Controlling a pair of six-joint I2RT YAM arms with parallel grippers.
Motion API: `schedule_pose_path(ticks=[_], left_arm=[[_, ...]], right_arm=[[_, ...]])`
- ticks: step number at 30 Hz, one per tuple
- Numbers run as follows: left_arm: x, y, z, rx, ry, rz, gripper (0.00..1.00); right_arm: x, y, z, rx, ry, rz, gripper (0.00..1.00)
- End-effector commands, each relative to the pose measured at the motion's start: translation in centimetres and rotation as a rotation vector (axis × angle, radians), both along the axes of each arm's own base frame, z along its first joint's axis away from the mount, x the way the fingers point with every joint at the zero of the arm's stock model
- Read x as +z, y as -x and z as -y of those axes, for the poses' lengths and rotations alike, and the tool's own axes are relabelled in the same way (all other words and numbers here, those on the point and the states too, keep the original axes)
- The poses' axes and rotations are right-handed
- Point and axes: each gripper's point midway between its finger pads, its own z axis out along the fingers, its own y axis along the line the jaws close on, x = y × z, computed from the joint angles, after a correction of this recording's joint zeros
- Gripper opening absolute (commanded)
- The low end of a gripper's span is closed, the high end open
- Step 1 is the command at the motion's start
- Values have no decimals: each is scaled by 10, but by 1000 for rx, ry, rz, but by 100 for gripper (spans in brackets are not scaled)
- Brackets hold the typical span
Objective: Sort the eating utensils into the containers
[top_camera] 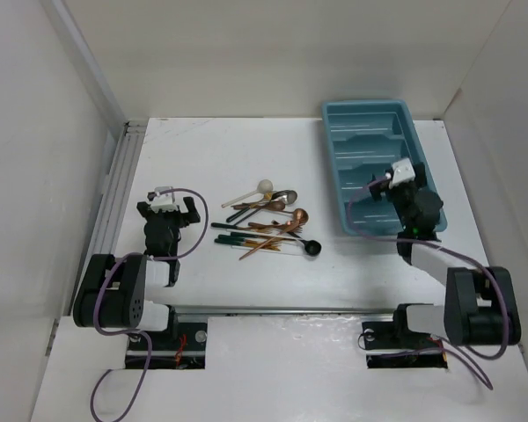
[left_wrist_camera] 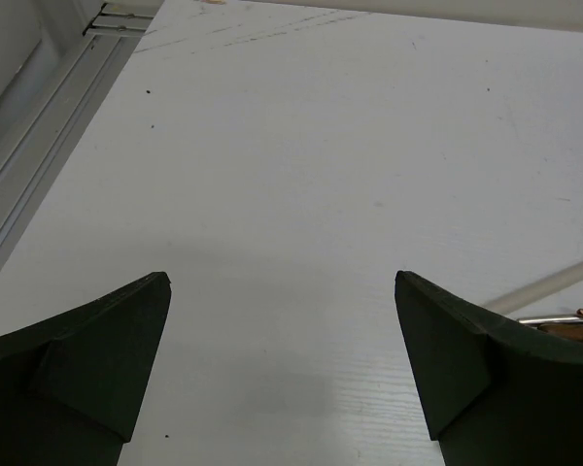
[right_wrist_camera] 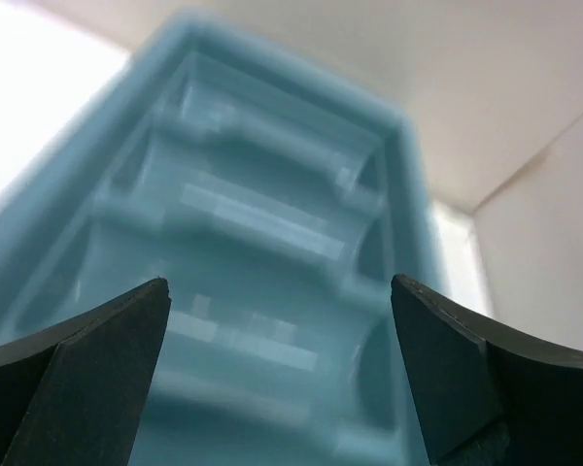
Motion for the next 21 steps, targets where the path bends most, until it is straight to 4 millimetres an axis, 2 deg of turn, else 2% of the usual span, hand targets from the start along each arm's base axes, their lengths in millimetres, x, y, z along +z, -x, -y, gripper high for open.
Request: schedule_pose_path(ticks=[1,3,5,6,7,8,9,10,11,12,14,15,16,18,19,20,21], left_arm=[[53,-6,8,-17,2,206,100],[56,-3,12,-44,-30,225,100],[70,10,33,-173,-63,259,100],[88,-1,39,-248,-189,218,100],[106,3,80,-540,-391,208,100],[127,2,99,-630,-484,214,100],[174,-11,114,-652,-469,199,100],[189,-27,109,-613,-440,135,100],[196,-42,114,-641,-456,61,100],[182,-70,123,-721,-458,-181,100],[152,-86,135,-852,-521,-423,100],[86,-103,142,-945,-523,-639,100],[107,-97,151,-984,-513,-710,100],[83,-99,164,-1019,-462,-819,100],[75,-106,172,-1031,-470,-811,100],[60,-102,180,-1038,-492,-823,100],[58,-104,186,-1025,-500,-791,100]], right_arm=[[90,-12,-10,-14,52,56,100],[123,-12,-17,-6,98,89,100],[173,-11,-21,-55,145,118,100],[189,-10,-18,-89,187,129,100],[205,-6,-5,-185,187,131,100],[234,-1,-7,-212,173,153,100],[242,0,-4,-242,168,148,100],[246,-2,-1,-260,170,134,100],[255,-2,-7,-235,177,119,100],[251,-8,-12,-210,198,97,100],[252,-10,-22,-167,235,86,100],[242,-14,-27,-155,241,65,100],[238,-15,-31,-143,271,61,100],[223,-18,-35,-150,291,26,100],[218,-21,-40,-140,295,16,100],[208,-20,-39,-159,302,-7,100],[208,-20,-38,-159,311,-7,100]])
